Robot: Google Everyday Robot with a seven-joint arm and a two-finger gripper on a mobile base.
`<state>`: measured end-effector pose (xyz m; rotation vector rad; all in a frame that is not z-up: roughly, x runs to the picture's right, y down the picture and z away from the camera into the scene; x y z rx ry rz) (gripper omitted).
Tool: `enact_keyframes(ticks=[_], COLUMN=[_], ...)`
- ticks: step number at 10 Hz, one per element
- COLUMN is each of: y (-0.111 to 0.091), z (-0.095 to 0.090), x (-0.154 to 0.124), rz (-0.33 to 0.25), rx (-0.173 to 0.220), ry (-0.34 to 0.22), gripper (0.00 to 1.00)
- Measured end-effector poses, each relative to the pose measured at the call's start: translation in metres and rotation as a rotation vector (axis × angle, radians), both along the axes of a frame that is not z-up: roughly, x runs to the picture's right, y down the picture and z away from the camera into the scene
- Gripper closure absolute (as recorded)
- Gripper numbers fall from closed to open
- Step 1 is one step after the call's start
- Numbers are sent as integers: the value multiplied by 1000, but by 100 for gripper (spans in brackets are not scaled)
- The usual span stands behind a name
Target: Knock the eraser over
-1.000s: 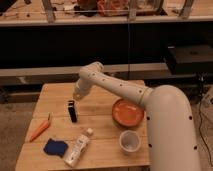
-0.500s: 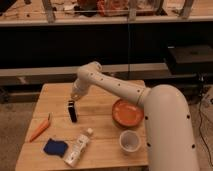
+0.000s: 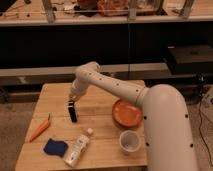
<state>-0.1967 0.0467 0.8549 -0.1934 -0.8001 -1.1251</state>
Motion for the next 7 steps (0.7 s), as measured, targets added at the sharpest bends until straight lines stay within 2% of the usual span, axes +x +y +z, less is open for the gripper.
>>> enact_keyframes(ticks=[7], y=[6], z=[-11], x=[-15], rz=[-14], rx=[-23], ry=[-33], gripper=[98])
